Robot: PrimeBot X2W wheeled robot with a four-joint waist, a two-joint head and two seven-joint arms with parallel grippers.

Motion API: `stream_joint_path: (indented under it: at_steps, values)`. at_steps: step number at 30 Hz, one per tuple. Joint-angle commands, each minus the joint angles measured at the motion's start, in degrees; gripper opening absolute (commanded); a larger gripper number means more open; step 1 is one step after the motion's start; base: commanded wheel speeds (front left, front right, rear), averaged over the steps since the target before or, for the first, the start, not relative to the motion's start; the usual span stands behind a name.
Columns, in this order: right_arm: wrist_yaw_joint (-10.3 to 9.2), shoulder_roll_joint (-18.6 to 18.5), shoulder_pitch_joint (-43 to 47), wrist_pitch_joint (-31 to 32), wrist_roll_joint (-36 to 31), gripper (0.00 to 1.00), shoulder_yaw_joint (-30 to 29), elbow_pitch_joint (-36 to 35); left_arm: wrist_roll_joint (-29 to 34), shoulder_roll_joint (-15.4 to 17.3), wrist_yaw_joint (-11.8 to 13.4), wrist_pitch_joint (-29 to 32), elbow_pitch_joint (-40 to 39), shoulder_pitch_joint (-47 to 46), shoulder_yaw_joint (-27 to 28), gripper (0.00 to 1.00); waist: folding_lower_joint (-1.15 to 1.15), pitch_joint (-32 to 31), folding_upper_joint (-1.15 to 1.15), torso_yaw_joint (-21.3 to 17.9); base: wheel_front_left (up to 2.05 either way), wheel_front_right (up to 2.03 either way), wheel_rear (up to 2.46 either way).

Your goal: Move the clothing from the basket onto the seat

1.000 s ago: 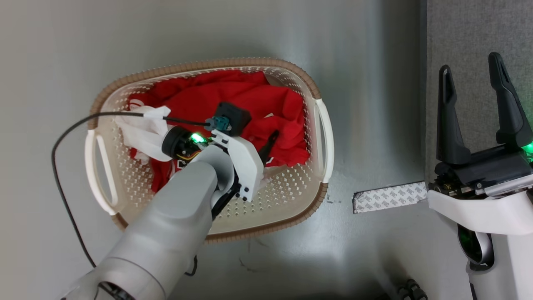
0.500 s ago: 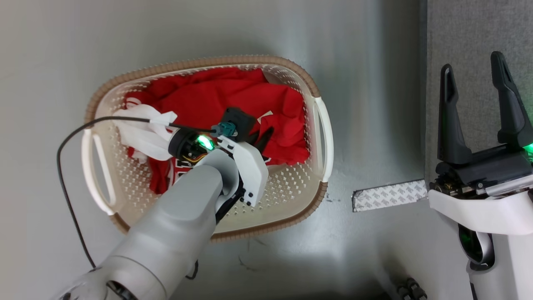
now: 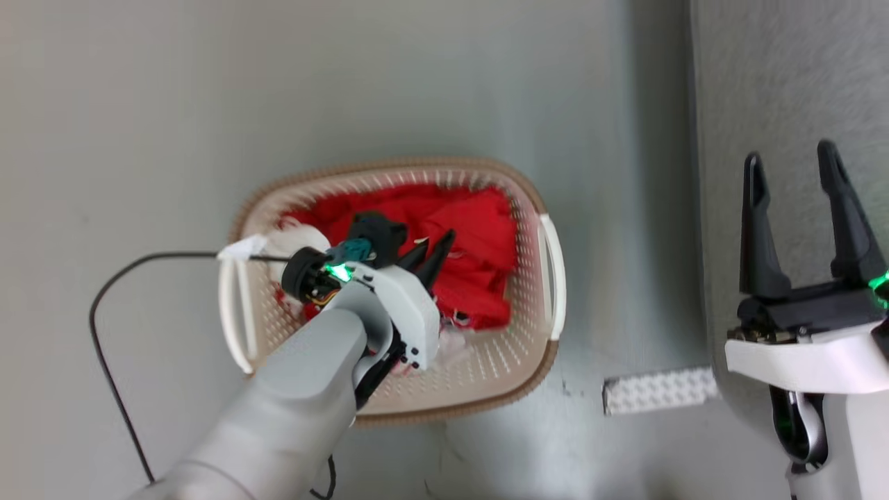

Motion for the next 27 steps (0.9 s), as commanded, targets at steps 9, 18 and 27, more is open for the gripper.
stream_joint_path:
  at_steps: [9,18,27]
  values:
    - [-0.18,-0.41,6.21,0.04,0.58,1.0,-2.26,3.29,5.04,4.19,4.05,-0.08,-12.97,12.8,8.84,0.0,0.0,-18.49,-0.01,3.6,0.0,0.0,0.0]
    - [-0.18,-0.52,13.13,0.04,1.45,1.0,-2.84,6.12,8.32,6.34,7.13,-0.1,-22.38,24.35,15.27,0.0,0.0,-30.48,-0.01,4.63,0.0,0.0,0.0]
    - [-0.18,-1.41,18.49,0.04,1.76,1.0,-2.62,8.11,10.16,8.02,9.8,-0.1,-29.06,31.36,19.72,0.0,0.0,-37.58,-0.01,5.57,0.0,0.0,0.0]
